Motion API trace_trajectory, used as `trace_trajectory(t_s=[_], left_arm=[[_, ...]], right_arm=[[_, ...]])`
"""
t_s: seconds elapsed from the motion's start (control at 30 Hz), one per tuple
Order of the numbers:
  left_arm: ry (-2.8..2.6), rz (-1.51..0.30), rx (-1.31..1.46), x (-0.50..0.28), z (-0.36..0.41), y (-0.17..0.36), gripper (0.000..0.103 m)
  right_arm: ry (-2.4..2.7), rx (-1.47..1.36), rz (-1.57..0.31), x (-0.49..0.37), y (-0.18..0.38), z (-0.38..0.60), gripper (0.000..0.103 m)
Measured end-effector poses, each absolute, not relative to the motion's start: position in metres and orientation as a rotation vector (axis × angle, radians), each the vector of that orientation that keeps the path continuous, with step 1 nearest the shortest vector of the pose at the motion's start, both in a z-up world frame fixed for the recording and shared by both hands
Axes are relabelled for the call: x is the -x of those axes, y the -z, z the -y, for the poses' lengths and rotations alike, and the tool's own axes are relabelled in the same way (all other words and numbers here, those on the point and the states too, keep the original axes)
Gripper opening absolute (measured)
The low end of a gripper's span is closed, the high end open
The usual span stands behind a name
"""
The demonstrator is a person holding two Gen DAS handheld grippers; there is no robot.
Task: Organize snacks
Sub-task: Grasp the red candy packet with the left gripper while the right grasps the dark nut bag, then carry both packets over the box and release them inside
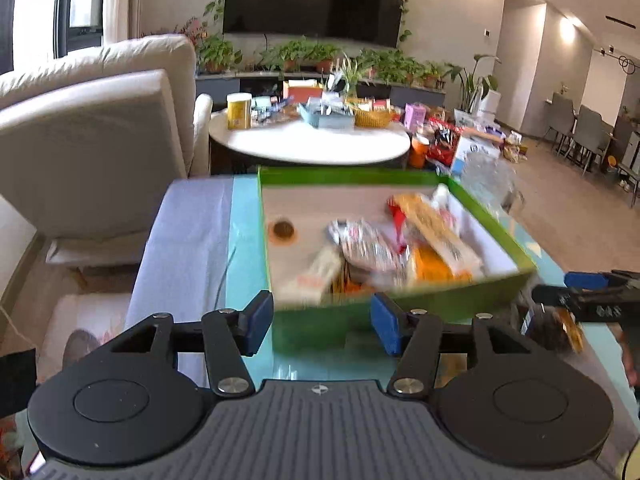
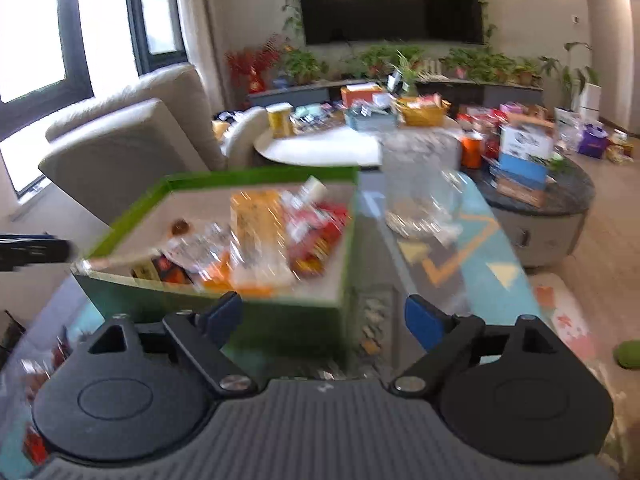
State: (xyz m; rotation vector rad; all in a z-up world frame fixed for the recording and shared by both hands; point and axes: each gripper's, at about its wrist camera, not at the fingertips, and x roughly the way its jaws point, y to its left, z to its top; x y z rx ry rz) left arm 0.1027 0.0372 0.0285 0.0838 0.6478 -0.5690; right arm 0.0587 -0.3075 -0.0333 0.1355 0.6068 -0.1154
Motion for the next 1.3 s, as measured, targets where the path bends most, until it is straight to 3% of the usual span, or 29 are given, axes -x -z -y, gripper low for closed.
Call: trace_trajectory(t_s=[0.67, 1.3], left_arm=[[0.802, -0.769, -0.288, -0.012, -0.053, 0.014, 0.051], [0.838, -0.784, -0.362, -0.006, -0.071, 0.038, 0.051]], right_arm=[[0.174, -0.051, -0.662, -0.071, 0.078, 0.274, 0.066], [0.099, -0.138, -0.602, -0.038, 0.049, 0.270, 0.065]])
